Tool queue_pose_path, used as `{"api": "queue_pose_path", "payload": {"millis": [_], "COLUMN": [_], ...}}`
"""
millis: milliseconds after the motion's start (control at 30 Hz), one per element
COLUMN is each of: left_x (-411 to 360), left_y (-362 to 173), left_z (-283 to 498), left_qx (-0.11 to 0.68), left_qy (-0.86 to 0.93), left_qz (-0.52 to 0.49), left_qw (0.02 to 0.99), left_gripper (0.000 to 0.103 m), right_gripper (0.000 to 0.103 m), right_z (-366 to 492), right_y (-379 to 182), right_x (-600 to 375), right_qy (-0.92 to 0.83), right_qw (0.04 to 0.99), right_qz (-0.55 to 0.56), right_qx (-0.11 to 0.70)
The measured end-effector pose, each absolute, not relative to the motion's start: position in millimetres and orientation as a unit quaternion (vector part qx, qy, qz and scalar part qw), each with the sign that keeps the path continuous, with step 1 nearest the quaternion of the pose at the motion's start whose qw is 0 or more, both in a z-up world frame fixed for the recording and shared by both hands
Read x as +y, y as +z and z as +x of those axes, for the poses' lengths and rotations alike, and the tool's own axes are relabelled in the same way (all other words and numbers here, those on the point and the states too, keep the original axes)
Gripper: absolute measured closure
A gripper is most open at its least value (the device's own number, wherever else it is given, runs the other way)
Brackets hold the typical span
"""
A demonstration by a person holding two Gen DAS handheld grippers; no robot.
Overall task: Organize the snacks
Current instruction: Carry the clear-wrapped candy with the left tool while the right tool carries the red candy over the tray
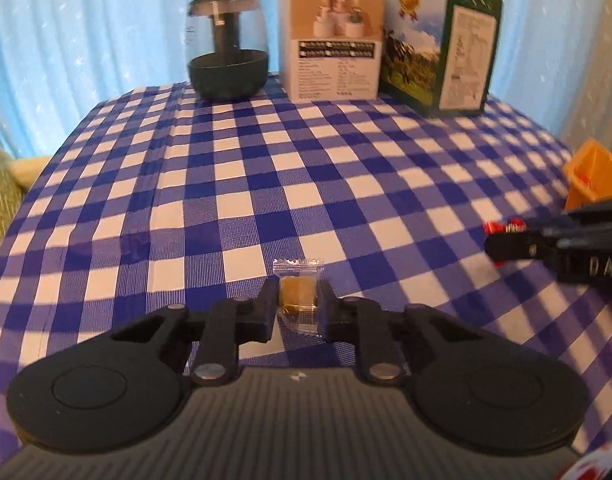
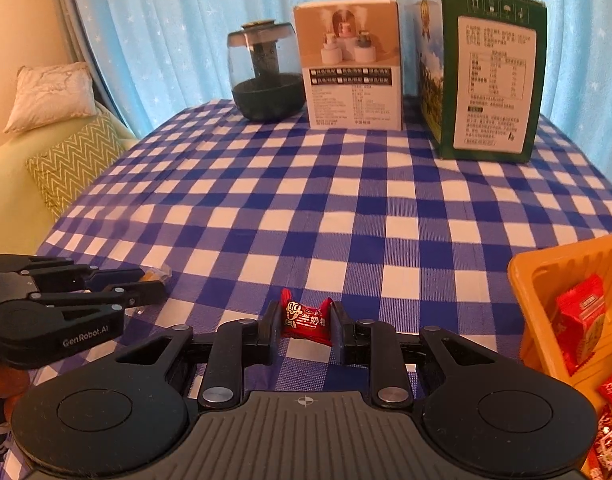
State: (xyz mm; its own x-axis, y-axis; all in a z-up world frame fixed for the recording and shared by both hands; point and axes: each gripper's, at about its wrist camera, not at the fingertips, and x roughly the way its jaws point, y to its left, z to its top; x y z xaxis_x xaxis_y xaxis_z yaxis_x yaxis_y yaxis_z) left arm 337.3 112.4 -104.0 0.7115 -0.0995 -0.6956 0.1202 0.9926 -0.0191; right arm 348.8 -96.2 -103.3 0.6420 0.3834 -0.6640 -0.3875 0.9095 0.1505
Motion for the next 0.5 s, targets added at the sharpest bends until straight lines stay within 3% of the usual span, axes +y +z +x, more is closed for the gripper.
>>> {"api": "queue_pose_path", "payload": {"millis": [500], "left_x": [89.6], "left_y": [-41.2], "left_z": [267.3], "left_qx": [0.34], "left_qy": [-0.027], "left_qz": [-0.064], "left_qw": [0.938], "left_gripper": [0.084], "right_gripper": [0.077], "right_z": [278.7], "right_y": [-62.0], "right_x": [-121.7], "right_qy": [0.199], "right_qw": [0.913], "right_qz": [-0.011], "right_qx": [0.357]}}
